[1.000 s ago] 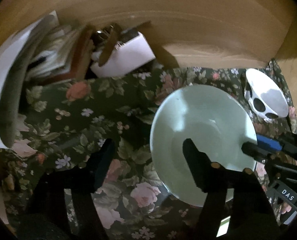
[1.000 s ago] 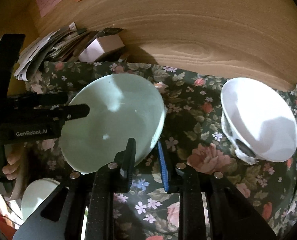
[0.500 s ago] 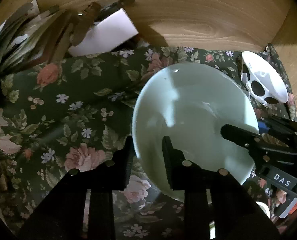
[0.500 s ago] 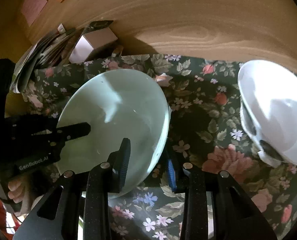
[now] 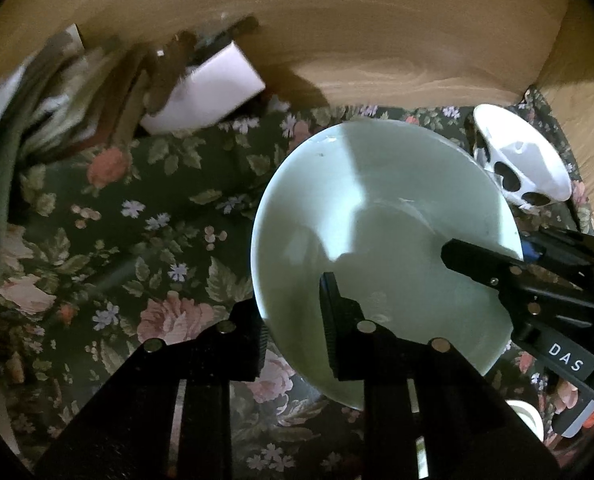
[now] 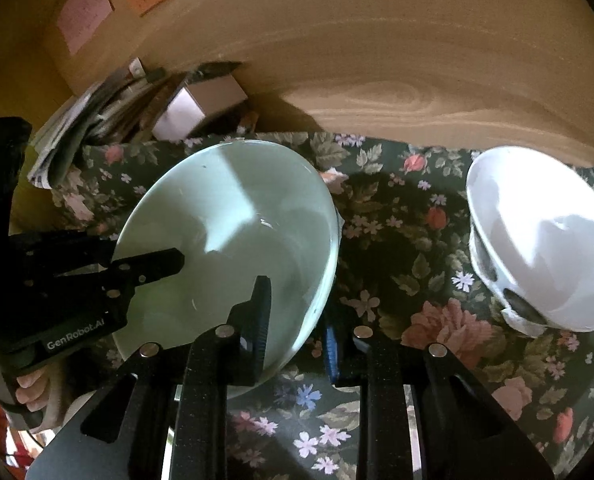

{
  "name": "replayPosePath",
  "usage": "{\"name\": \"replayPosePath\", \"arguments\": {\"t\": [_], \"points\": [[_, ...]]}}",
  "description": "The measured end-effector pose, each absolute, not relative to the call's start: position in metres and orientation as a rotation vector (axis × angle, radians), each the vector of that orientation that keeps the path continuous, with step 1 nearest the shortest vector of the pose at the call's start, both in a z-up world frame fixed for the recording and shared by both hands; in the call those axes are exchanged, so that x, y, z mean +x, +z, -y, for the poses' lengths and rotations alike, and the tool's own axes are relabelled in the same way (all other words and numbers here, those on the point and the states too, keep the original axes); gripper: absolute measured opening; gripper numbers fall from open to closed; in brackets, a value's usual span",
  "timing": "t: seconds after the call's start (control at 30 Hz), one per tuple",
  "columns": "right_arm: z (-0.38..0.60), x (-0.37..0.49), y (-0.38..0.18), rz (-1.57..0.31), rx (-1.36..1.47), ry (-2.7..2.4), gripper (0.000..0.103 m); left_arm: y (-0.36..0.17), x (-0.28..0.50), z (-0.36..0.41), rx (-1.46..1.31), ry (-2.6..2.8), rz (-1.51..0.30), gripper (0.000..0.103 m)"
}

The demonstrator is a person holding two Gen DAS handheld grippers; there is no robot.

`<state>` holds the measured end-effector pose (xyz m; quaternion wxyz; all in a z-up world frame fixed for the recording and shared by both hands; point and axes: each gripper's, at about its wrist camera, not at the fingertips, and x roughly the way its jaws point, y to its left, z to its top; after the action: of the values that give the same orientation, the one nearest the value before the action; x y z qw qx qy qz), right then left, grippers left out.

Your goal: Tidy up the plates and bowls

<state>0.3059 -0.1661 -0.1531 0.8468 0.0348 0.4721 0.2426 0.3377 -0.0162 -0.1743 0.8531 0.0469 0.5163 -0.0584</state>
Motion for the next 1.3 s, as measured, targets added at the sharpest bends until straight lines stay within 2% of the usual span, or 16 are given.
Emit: {"name": "replayPosePath", "arguments": {"t": [0.67, 1.3], "points": [[0.158, 0.245, -0.087, -0.830, 0.064, 0.529, 0.021, -0.109, 0.261, -0.009, 0.018, -0.124, -0.921, 0.024], [0.119, 0.187, -0.070, -0.779, 0.039, 0.577, 0.021, -0.088, 0.181, -0.047, -0.022, -0.072, -0.843, 0.024]]}}
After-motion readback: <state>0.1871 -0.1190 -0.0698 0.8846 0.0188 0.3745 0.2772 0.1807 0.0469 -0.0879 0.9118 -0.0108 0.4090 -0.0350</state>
